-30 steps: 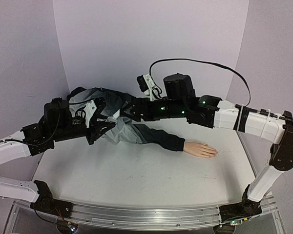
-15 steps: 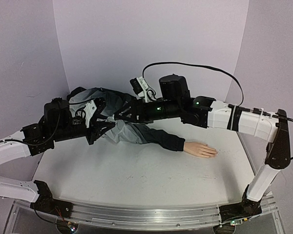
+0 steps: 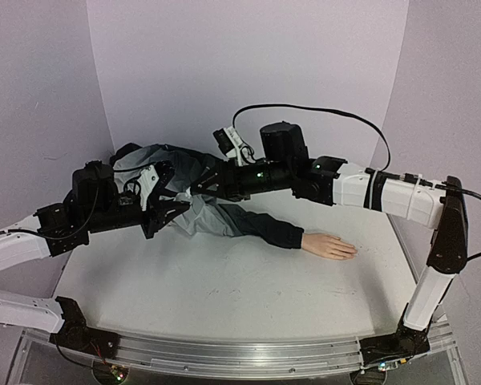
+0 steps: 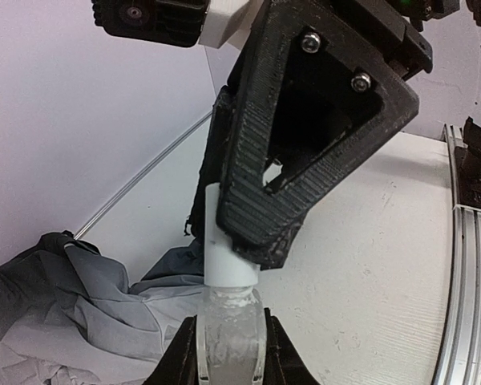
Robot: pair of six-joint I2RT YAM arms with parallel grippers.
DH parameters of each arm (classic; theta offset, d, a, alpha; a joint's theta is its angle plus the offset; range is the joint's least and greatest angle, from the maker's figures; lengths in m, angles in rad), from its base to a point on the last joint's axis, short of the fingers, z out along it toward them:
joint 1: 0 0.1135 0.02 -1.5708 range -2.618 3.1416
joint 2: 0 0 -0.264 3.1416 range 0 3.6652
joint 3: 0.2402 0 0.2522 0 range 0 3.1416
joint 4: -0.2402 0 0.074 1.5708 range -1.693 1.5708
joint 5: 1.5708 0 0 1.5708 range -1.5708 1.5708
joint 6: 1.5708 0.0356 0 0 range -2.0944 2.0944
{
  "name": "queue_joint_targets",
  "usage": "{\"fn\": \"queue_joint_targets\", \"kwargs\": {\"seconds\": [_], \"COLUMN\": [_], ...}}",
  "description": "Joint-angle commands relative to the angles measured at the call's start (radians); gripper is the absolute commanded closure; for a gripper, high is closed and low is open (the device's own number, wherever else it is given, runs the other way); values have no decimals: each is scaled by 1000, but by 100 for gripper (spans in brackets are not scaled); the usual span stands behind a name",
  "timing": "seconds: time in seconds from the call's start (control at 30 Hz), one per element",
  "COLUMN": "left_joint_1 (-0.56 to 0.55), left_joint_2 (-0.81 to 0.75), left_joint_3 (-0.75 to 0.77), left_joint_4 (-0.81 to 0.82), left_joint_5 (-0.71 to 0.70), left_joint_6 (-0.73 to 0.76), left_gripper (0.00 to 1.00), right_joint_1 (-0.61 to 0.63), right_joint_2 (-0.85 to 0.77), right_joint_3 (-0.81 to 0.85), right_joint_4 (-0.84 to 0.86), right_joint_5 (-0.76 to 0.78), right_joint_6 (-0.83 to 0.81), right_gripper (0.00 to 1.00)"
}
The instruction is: Paint the nails
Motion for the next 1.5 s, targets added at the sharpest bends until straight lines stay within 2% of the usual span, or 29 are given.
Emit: {"fn": "queue_joint_targets", "kwargs": {"seconds": [0.0, 0.37, 0.63, 0.97, 1.17, 1.47], "left_joint_1": [3, 2, 2, 2, 2, 2], "left_joint_2": [-6, -1, 1, 5, 10, 24], "left_joint_3": [49, 51, 52, 51, 50, 55], "left_joint_4": [29, 28, 27, 25, 23, 21], "left_joint_5": [22, 29, 33, 26, 11, 24], "left_joint_6": [4, -1, -2, -1, 6, 4], "left_gripper": [100, 100, 100, 100, 100, 100], "right_joint_1": [1, 1, 0, 0, 1, 1], "right_joint_2": [10, 18, 28, -1, -85, -89], "right_joint_3": [64, 61, 65, 52, -8, -21], "right_joint_4": [55, 64, 67, 94, 119, 135], "right_joint_5": [-54, -74, -88, -75, 2, -23], "right_joint_6": [-9, -14, -15, -24, -60, -49], "right_gripper": [62, 72, 73, 100, 100, 100]}}
